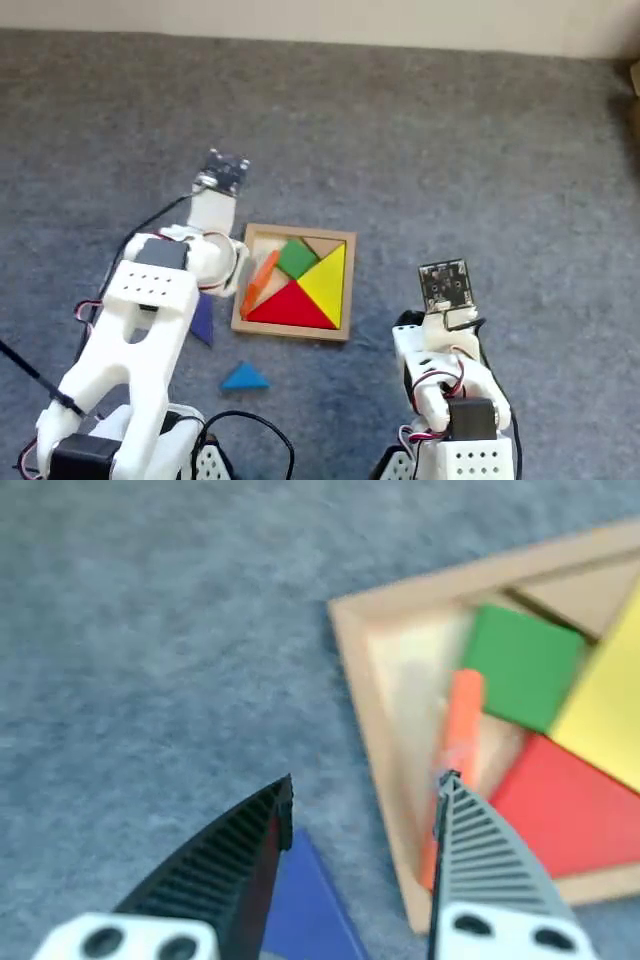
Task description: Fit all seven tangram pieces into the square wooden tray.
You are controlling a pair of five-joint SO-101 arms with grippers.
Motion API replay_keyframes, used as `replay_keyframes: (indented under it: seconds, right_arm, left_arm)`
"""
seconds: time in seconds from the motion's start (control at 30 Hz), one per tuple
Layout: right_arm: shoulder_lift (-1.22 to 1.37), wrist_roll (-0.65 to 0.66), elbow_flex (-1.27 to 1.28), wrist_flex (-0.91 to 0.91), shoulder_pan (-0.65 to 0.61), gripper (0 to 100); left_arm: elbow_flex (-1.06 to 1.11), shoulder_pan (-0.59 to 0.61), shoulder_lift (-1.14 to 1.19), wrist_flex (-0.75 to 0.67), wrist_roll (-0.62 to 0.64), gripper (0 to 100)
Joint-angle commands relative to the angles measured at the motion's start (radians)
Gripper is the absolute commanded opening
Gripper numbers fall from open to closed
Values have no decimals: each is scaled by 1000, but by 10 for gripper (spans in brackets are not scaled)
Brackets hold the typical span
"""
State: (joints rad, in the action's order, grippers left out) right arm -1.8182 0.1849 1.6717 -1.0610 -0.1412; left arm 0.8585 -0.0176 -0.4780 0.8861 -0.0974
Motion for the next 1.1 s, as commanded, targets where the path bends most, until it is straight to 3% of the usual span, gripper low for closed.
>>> replay_keyframes:
  seconds: [0.0, 0.23, 0.5, 0.77, 1.07]
  right_arm:
    - [-19, -2, 102, 2, 13, 4]
    - [-19, -2, 102, 2, 13, 4]
    - [-19, -2, 102, 2, 13, 4]
    - [-19, -2, 102, 2, 13, 4]
    - [-19, -2, 102, 2, 13, 4]
  left_arm:
    - [-44, 22, -24, -31, -2, 233]
    - [27, -42, -24, -34, -51, 233]
    - [137, -65, -24, -141, -58, 234]
    - [147, -176, -24, -140, -58, 235]
    - [120, -193, -25, -138, -55, 233]
